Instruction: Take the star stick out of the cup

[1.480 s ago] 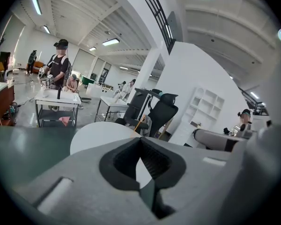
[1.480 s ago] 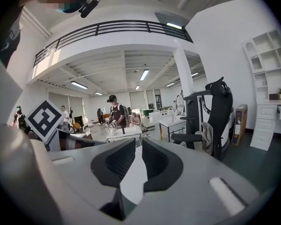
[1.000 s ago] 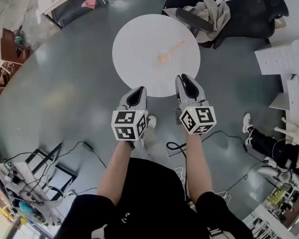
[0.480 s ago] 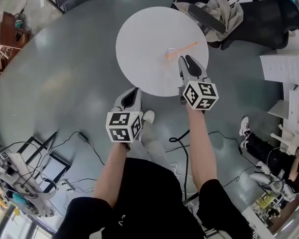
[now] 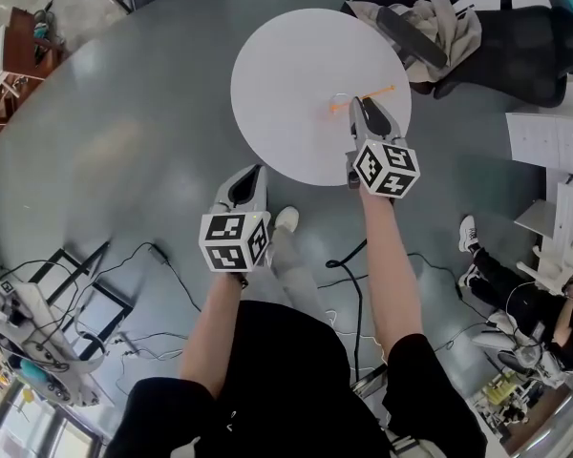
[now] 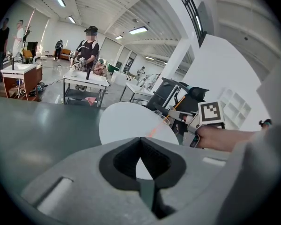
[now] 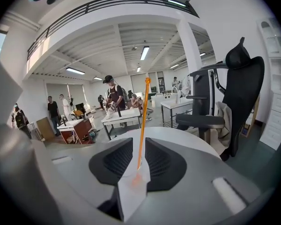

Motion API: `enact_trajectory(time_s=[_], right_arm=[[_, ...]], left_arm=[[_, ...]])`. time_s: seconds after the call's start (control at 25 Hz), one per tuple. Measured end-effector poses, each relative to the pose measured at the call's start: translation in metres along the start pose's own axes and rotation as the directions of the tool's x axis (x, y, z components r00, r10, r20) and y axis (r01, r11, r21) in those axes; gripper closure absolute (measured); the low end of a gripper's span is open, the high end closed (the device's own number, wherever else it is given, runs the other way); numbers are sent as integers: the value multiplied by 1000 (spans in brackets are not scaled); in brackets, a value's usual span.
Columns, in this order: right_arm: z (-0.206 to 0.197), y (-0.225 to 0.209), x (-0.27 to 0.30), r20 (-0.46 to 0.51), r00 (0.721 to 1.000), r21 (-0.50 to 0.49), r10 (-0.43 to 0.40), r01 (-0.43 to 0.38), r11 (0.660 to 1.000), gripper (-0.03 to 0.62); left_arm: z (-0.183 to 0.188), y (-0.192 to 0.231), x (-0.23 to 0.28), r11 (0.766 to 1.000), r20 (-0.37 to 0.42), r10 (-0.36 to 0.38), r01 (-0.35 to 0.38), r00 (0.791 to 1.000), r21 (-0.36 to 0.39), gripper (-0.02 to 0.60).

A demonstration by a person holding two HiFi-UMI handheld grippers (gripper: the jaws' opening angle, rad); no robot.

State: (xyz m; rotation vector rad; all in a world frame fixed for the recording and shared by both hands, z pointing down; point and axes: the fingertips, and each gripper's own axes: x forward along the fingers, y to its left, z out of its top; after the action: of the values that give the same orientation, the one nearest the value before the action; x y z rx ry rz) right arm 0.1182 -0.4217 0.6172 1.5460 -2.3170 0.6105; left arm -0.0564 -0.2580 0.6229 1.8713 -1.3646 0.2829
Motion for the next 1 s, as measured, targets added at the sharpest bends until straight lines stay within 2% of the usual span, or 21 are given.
enact_trajectory(time_s=[0.08, 0.2, 0.44, 0.72, 1.0], right_arm=[[-1, -2, 2, -5, 1000, -1, -4, 4, 1000, 511], [1, -3, 4, 0, 1000, 6, -5, 5, 1000, 570], [6, 2, 8, -19, 1000, -22, -6, 6, 1000, 575], [24, 13, -6, 29, 1000, -34, -7, 8, 999, 576], [58, 20, -29, 89, 996, -56, 15, -10, 998, 576]], left_arm=[[1, 1, 0, 1000, 4, 6, -6, 1000, -5, 578], [2, 4, -2, 1000, 9, 14, -14, 1000, -13, 578], [9, 10, -11, 999, 34, 21, -21, 999, -26, 578], [21, 8, -18, 1000, 59, 21, -20, 998, -8, 578], [43, -14, -22, 999, 97, -8, 4, 995, 32, 578]])
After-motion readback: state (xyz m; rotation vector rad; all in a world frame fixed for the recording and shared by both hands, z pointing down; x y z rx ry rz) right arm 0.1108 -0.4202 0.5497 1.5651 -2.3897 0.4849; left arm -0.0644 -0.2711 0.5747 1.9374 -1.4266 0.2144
